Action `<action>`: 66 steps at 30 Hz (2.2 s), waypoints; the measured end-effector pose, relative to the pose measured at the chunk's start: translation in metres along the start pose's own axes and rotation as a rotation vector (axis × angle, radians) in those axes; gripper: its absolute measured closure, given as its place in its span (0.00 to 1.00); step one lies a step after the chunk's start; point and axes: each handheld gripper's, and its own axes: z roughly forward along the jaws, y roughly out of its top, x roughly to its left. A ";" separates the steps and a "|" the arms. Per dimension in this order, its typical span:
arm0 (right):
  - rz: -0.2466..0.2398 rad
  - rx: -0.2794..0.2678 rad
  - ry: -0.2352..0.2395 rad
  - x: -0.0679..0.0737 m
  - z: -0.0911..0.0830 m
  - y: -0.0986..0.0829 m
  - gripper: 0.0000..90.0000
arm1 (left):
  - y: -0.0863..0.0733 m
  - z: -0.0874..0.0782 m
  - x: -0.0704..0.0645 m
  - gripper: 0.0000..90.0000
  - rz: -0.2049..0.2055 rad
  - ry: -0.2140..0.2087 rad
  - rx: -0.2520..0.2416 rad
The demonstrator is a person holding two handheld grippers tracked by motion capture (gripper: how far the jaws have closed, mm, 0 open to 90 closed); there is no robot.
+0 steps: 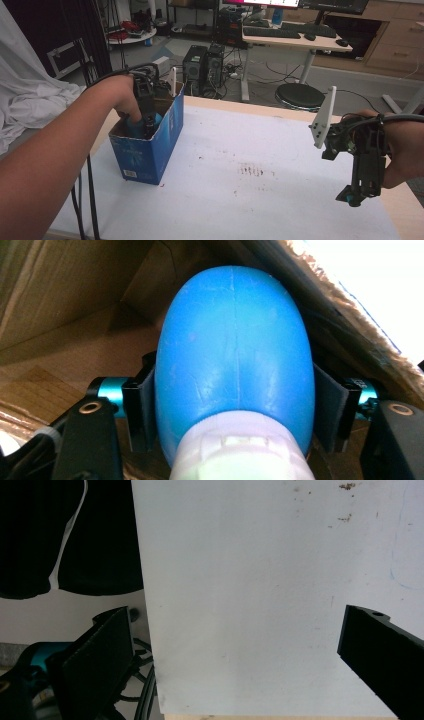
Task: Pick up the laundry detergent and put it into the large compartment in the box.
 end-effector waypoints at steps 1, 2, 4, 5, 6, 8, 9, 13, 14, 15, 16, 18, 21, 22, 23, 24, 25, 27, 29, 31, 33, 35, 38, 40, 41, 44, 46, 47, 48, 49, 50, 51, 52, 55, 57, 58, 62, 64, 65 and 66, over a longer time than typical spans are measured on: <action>0.000 0.001 -0.001 0.000 0.000 0.000 0.01 | 0.000 0.000 0.000 0.36 0.004 -0.001 0.003; 0.000 0.001 -0.001 0.000 0.000 0.000 0.01 | 0.000 0.000 0.000 0.36 0.004 -0.001 0.003; 0.000 0.001 -0.001 0.001 0.000 0.001 0.01 | 0.000 -0.002 -0.001 0.35 0.000 -0.001 -0.002; -0.001 0.001 -0.002 0.001 0.000 0.001 0.01 | -0.001 -0.003 -0.001 0.35 0.000 -0.002 -0.003; -0.001 0.000 -0.001 0.001 0.000 0.001 0.01 | -0.001 -0.004 -0.001 0.34 -0.001 -0.003 -0.005; -0.001 0.002 -0.001 0.001 0.000 0.001 0.01 | -0.002 -0.006 -0.002 0.34 0.001 -0.007 -0.006; 0.000 0.003 0.000 0.001 0.000 0.001 0.01 | -0.002 -0.008 -0.002 0.34 0.007 -0.007 0.001; 0.004 0.003 -0.002 0.001 -0.001 0.002 0.01 | -0.003 -0.013 -0.002 0.32 0.014 -0.002 -0.012; -0.001 0.000 0.000 0.001 0.000 0.002 0.01 | -0.004 -0.015 -0.003 0.30 0.010 -0.001 -0.016; -0.003 -0.001 -0.001 0.001 0.000 0.002 0.01 | -0.004 -0.017 -0.003 0.29 0.014 -0.001 -0.010; -0.003 0.000 -0.001 0.001 0.000 0.003 0.01 | -0.004 -0.018 -0.004 0.28 0.011 -0.002 -0.007; -0.003 0.001 -0.001 0.001 0.000 0.003 0.01 | -0.005 -0.022 -0.005 0.25 0.019 0.005 -0.003; 0.000 0.001 -0.003 0.002 -0.001 0.002 0.01 | -0.006 -0.028 -0.006 0.22 0.013 0.014 -0.003; 0.001 0.002 -0.004 0.002 -0.001 0.002 0.01 | -0.006 -0.031 -0.006 0.21 0.019 0.020 0.003; 0.000 0.002 -0.003 0.002 -0.001 0.002 0.01 | -0.007 -0.033 -0.006 0.21 0.011 0.024 -0.003; 0.002 0.003 -0.002 0.002 -0.001 0.001 0.01 | -0.007 -0.036 -0.006 0.20 0.011 0.029 -0.004; 0.003 0.005 -0.004 0.002 -0.002 0.001 0.01 | -0.007 -0.038 -0.007 0.19 0.011 0.035 -0.005; 0.001 0.004 -0.002 0.002 -0.002 0.001 0.01 | -0.007 -0.044 -0.009 0.18 0.017 0.041 -0.006; 0.001 0.003 -0.002 0.002 -0.002 0.001 0.01 | -0.007 -0.048 -0.010 0.17 0.020 0.049 -0.010; -0.002 0.002 -0.002 0.002 -0.001 0.002 0.01 | -0.007 -0.053 -0.013 0.15 0.023 0.052 -0.013; -0.004 0.005 0.001 0.002 -0.001 0.002 0.01 | -0.006 -0.060 -0.017 0.13 0.025 0.055 -0.016; -0.005 0.004 0.001 0.002 -0.001 0.003 0.01 | -0.006 -0.062 -0.018 0.12 0.023 0.061 -0.022; -0.007 0.007 0.003 0.002 -0.001 0.003 0.01 | -0.005 -0.068 -0.022 0.08 0.025 0.067 -0.032; -0.008 0.005 0.002 0.002 -0.001 0.004 0.01 | -0.003 -0.072 -0.024 0.08 0.021 0.065 -0.033; -0.009 0.005 0.002 0.002 -0.001 0.004 0.01 | -0.002 -0.073 -0.026 0.08 0.023 0.065 -0.034; -0.009 0.005 0.002 0.002 -0.001 0.005 0.01 | 0.001 -0.078 -0.031 0.06 0.031 0.071 -0.033; -0.008 0.006 0.003 0.002 -0.001 0.005 0.01 | 0.004 -0.080 -0.035 0.06 0.042 0.069 -0.038; -0.007 0.007 0.004 0.002 -0.001 0.005 0.01 | 0.005 -0.081 -0.037 0.04 0.045 0.069 -0.038; -0.010 0.007 0.004 0.001 -0.001 0.005 0.01 | 0.007 -0.082 -0.039 0.04 0.052 0.064 -0.037; -0.010 0.007 0.005 0.001 -0.001 0.005 0.01 | 0.008 -0.084 -0.041 0.04 0.059 0.064 -0.036; -0.010 0.007 0.006 0.001 -0.001 0.005 0.01 | 0.009 -0.084 -0.043 0.02 0.063 0.066 -0.039; -0.011 0.007 0.006 0.001 -0.001 0.005 0.01 | 0.011 -0.085 -0.045 0.02 0.076 0.063 -0.039; -0.010 0.008 0.006 0.001 -0.001 0.005 0.01 | 0.012 -0.086 -0.047 0.02 0.085 0.058 -0.036; -0.005 0.008 0.006 0.002 -0.001 0.005 0.01 | 0.015 -0.087 -0.051 0.02 0.108 0.056 -0.039; -0.006 0.007 0.005 0.001 -0.001 0.004 0.01 | 0.021 -0.088 -0.060 0.02 0.161 0.040 -0.040; -0.007 0.006 0.008 0.001 -0.001 0.004 0.01 | 0.022 -0.088 -0.062 0.02 0.175 0.038 -0.039; -0.003 0.005 0.008 0.000 -0.001 0.004 0.01 | 0.029 -0.088 -0.074 0.02 0.251 0.029 -0.041; -0.002 0.007 0.011 -0.001 -0.001 0.005 0.01 | 0.034 -0.088 -0.081 0.02 0.312 0.029 -0.046; -0.003 0.006 0.012 -0.001 -0.001 0.005 0.01 | 0.035 -0.088 -0.084 0.02 0.332 0.021 -0.049; -0.003 0.005 0.012 -0.002 -0.001 0.005 0.01 | 0.037 -0.087 -0.088 0.02 0.343 0.010 -0.044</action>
